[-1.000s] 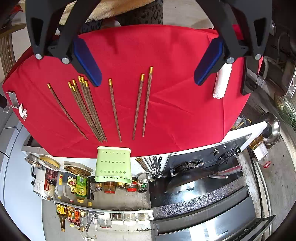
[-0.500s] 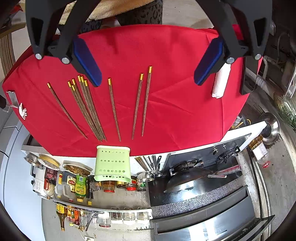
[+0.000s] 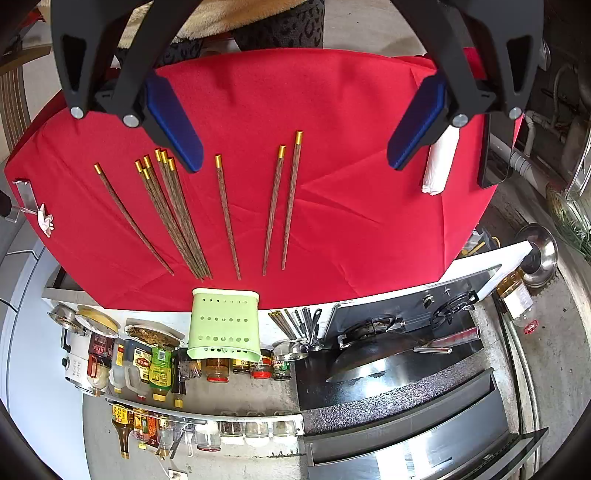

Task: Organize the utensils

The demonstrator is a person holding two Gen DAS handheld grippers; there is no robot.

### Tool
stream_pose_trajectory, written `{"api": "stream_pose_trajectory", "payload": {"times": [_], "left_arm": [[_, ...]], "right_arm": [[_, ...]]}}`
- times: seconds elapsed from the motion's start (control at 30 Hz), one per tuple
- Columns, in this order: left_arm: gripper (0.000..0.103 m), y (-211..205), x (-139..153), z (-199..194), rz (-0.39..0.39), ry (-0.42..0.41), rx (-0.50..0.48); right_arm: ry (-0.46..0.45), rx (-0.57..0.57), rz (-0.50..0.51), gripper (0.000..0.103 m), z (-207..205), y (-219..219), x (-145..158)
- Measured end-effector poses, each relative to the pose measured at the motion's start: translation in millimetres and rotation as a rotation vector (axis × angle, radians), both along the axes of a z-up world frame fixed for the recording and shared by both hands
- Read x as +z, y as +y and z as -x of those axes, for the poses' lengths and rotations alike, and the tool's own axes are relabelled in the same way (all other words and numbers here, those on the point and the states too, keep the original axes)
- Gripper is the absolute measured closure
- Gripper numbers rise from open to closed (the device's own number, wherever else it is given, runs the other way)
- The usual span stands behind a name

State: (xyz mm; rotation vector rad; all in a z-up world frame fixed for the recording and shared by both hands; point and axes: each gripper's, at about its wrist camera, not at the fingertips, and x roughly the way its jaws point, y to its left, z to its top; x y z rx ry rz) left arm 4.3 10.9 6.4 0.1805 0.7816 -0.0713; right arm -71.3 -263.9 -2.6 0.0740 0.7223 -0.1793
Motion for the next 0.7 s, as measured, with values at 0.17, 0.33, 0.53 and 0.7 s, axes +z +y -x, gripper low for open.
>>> {"api": "stream_pose_trajectory", "payload": {"times": [0.17, 0.33, 0.53, 0.7], "left_arm": [[0.006, 0, 0, 0, 0.000, 0.000, 0.000], [0.006, 0, 0, 0, 0.000, 0.002, 0.002], [0.006, 5, -5, -7, -0.002, 0.013, 0.018], [0.006, 11, -15, -16, 0.004, 0.016, 0.039]], "right_arm": [[0.001, 0.001, 0.000, 0.006, 0, -1, 0], [0.001, 0.000, 0.000, 0.006, 0, 0, -1], [0.013, 0.009, -0.018, 0.006, -6, -1, -7], [0.018, 0.022, -0.040, 0.006, -16, 1, -14]]}}
